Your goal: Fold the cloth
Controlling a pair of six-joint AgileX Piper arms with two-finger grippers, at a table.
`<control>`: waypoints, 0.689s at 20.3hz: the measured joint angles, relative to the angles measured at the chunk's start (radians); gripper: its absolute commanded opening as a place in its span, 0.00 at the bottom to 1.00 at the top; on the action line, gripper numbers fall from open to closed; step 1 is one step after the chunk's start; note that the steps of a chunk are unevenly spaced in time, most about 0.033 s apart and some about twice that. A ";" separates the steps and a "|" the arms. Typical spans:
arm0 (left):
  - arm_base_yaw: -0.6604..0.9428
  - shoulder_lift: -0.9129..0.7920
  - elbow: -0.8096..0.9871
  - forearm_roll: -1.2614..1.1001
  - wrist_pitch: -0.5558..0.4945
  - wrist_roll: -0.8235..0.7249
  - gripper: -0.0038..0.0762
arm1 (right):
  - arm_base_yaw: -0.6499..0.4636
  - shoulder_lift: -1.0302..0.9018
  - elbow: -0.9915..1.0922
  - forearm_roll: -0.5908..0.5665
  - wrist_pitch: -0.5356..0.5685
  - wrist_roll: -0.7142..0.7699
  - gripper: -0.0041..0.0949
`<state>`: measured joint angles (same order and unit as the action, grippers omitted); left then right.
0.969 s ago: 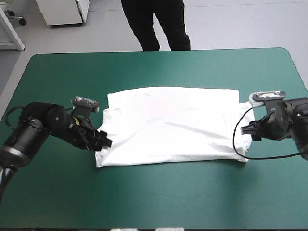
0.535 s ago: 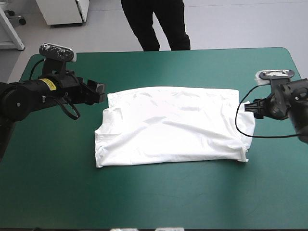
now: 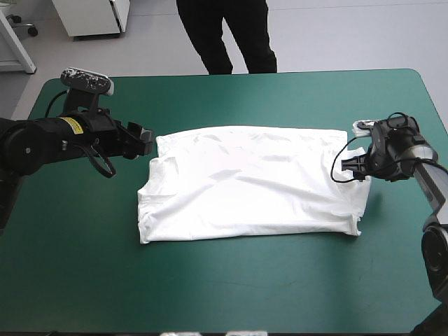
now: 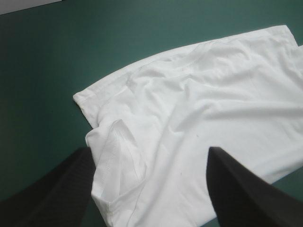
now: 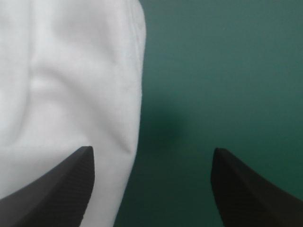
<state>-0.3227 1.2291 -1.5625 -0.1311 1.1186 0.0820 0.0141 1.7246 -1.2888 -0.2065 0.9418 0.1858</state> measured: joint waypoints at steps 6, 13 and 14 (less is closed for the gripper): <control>0.000 0.000 0.000 0.000 -0.001 -0.004 0.67 | -0.055 0.087 -0.005 0.111 -0.047 -0.066 0.44; 0.000 0.000 -0.001 0.000 0.021 -0.004 0.67 | -0.054 0.123 -0.028 0.198 -0.038 -0.078 0.02; 0.000 0.000 -0.001 0.000 0.028 -0.004 0.67 | -0.054 0.124 -0.030 0.200 -0.038 -0.078 0.02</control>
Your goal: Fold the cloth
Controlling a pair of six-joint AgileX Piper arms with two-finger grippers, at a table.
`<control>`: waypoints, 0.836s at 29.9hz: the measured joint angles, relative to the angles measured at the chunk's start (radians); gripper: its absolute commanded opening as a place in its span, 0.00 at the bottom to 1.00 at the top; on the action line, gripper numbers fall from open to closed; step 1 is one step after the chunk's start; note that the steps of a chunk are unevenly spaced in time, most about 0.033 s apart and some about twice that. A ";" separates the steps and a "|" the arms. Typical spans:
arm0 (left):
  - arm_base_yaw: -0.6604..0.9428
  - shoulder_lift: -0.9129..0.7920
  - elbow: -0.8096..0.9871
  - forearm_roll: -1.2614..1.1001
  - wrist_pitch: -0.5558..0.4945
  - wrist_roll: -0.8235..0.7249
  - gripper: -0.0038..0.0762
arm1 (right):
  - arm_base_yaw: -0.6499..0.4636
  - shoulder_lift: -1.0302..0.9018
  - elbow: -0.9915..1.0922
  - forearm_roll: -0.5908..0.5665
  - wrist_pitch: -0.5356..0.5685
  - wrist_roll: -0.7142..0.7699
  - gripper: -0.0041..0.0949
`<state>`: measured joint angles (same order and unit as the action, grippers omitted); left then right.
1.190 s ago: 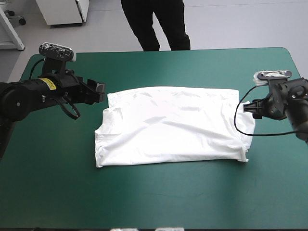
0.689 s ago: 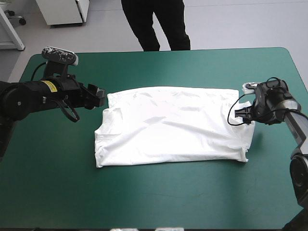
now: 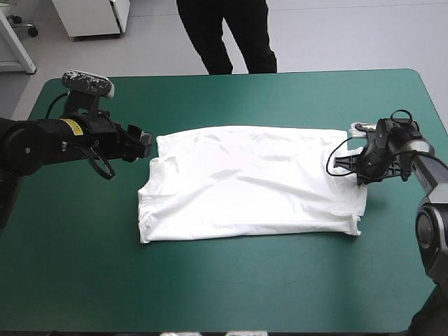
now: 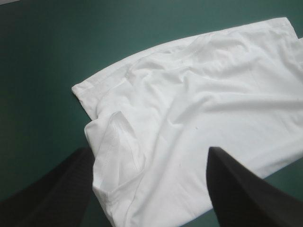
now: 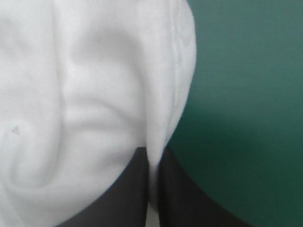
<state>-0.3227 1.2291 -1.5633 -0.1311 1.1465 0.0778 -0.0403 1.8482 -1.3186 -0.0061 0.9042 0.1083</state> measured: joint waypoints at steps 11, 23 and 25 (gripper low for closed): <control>0.000 -0.022 -0.001 0.000 0.027 0.002 0.66 | 0.001 -0.024 -0.170 0.102 0.111 -0.103 0.02; 0.000 -0.025 -0.002 0.000 0.035 0.003 0.66 | 0.185 0.012 -0.201 0.179 0.105 -0.156 0.02; 0.000 -0.025 -0.002 0.000 0.043 0.004 0.66 | 0.200 0.048 -0.201 0.179 0.103 -0.156 0.03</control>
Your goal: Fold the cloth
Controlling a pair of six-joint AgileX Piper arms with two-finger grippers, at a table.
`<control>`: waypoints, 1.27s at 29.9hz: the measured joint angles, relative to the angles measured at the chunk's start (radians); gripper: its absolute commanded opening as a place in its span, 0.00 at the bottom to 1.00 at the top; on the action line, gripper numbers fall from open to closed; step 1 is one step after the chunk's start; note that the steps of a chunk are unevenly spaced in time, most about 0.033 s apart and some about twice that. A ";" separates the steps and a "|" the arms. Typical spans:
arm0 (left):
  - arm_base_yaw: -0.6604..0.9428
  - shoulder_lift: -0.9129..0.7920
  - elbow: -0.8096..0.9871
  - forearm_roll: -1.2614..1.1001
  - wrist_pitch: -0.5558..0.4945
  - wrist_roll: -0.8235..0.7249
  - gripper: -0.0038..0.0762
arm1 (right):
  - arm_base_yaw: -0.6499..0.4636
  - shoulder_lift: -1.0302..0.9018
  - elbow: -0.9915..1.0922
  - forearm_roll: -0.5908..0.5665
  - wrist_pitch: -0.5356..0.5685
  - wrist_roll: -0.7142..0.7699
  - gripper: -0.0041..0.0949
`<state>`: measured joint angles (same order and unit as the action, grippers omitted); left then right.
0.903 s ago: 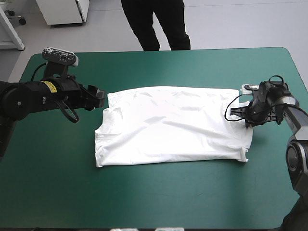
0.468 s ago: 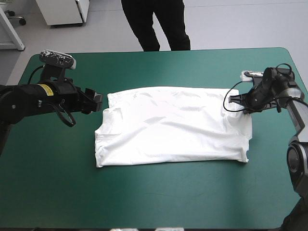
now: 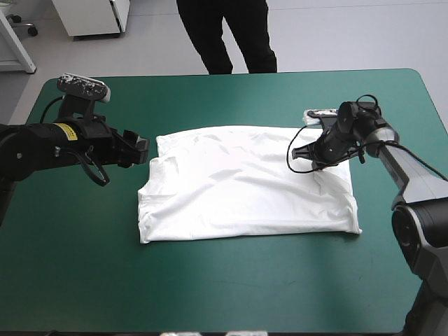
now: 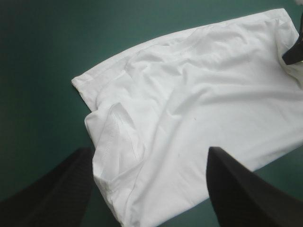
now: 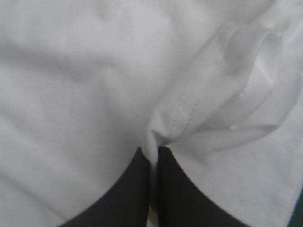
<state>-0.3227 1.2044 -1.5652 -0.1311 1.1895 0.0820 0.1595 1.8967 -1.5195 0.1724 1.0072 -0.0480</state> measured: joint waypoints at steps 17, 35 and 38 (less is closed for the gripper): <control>0.000 -0.009 -0.003 0.019 0.064 0.006 0.66 | 0.004 -0.019 -0.084 -0.081 0.076 -0.040 0.60; -0.002 -0.123 0.239 0.087 0.064 -0.196 0.66 | 0.004 -0.460 -0.086 -0.321 0.221 0.079 0.60; -0.002 -0.113 0.340 0.087 0.064 -0.226 0.66 | 0.004 -0.498 -0.086 -0.325 0.229 0.087 0.60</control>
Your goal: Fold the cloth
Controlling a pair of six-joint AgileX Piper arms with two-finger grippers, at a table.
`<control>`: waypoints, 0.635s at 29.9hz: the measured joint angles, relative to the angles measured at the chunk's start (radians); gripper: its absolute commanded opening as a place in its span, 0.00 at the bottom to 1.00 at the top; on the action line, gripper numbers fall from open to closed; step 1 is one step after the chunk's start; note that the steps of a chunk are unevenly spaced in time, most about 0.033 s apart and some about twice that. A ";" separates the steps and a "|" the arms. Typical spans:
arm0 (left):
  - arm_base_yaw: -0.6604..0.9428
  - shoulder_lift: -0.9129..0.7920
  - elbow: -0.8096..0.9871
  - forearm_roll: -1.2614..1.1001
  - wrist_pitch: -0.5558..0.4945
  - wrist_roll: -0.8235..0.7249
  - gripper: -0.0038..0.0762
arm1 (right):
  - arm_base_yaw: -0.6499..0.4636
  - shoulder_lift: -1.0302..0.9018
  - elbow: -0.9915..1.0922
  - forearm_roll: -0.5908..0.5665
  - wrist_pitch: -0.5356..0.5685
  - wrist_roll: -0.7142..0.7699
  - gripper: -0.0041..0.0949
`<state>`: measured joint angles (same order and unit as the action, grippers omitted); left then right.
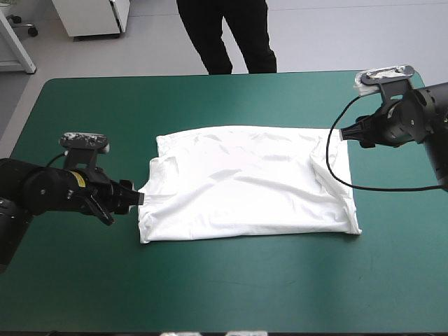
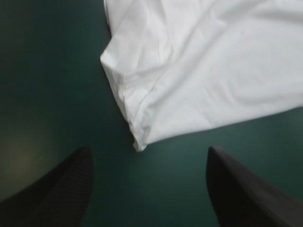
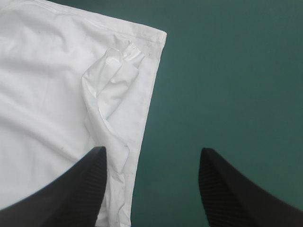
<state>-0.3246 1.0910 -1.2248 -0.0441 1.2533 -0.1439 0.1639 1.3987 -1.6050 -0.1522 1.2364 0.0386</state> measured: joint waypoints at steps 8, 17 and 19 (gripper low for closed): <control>0.000 0.070 0.242 -0.005 -0.149 -0.041 0.66 | 0.000 -0.028 0.000 0.001 0.008 0.004 0.60; 0.000 0.250 0.353 -0.004 -0.313 -0.064 0.66 | 0.000 -0.028 0.000 0.001 0.010 0.005 0.60; 0.000 0.298 0.352 -0.004 -0.333 -0.064 0.66 | 0.000 -0.028 0.000 0.004 0.010 0.005 0.60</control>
<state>-0.3246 1.3894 -0.8724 -0.0485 0.9208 -0.2084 0.1639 1.3703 -1.6050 -0.1480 1.2460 0.0435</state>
